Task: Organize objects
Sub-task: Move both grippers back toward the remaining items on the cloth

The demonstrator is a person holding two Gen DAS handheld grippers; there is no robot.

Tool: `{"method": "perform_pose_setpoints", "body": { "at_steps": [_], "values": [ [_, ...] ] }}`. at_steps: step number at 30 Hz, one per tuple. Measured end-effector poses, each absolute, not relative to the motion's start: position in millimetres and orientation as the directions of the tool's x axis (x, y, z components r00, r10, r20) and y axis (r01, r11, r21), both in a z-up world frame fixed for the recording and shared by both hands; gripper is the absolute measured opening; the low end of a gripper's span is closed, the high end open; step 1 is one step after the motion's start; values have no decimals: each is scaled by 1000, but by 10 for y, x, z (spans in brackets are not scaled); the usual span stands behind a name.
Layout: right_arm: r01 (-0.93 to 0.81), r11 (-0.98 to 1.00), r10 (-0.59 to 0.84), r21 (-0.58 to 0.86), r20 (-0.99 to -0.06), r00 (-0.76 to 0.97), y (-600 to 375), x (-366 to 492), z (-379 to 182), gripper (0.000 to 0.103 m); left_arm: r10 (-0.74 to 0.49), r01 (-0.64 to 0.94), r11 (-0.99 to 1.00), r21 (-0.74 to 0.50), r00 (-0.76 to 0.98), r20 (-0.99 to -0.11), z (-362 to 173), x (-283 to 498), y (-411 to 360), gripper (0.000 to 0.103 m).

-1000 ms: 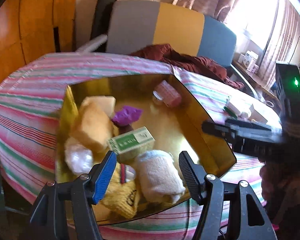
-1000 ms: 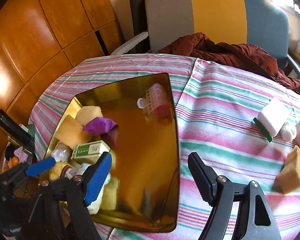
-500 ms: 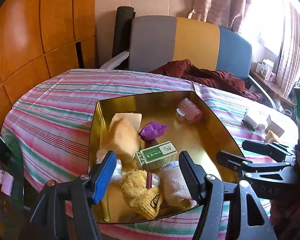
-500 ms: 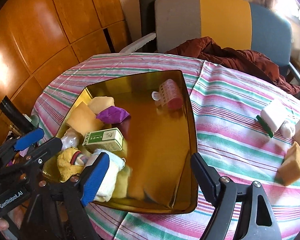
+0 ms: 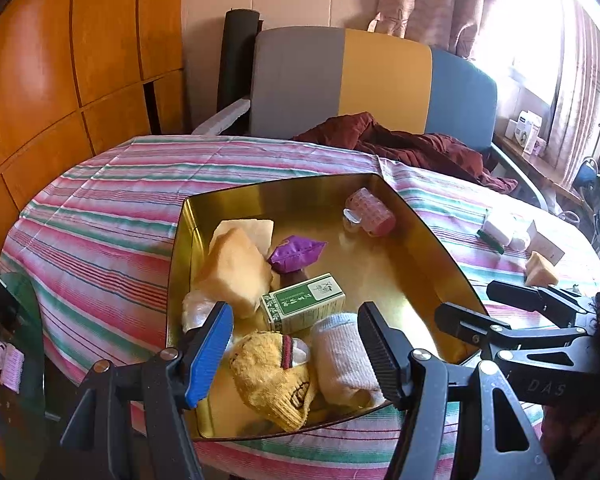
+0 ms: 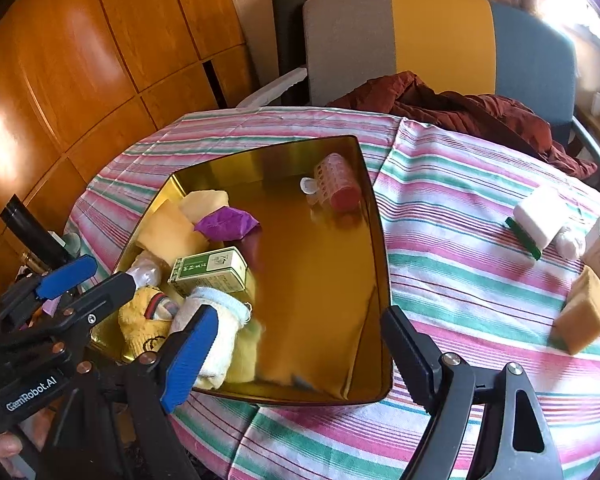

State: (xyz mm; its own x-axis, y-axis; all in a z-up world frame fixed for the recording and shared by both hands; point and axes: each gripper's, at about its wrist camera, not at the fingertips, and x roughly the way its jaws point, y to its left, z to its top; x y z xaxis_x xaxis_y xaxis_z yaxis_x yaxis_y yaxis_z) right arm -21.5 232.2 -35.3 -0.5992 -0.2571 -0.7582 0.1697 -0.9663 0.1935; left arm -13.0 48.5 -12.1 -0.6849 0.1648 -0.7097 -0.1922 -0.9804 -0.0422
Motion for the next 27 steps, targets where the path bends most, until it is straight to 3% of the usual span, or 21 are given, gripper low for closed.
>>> {"method": "perform_pose_setpoints", "body": {
  "at_steps": [27],
  "values": [
    [45,-973,-204,225,-757,-621,2850,-73,-396,85,186,-262,-965,-7,-665,-723,-127,-73,689,66]
  ]
}}
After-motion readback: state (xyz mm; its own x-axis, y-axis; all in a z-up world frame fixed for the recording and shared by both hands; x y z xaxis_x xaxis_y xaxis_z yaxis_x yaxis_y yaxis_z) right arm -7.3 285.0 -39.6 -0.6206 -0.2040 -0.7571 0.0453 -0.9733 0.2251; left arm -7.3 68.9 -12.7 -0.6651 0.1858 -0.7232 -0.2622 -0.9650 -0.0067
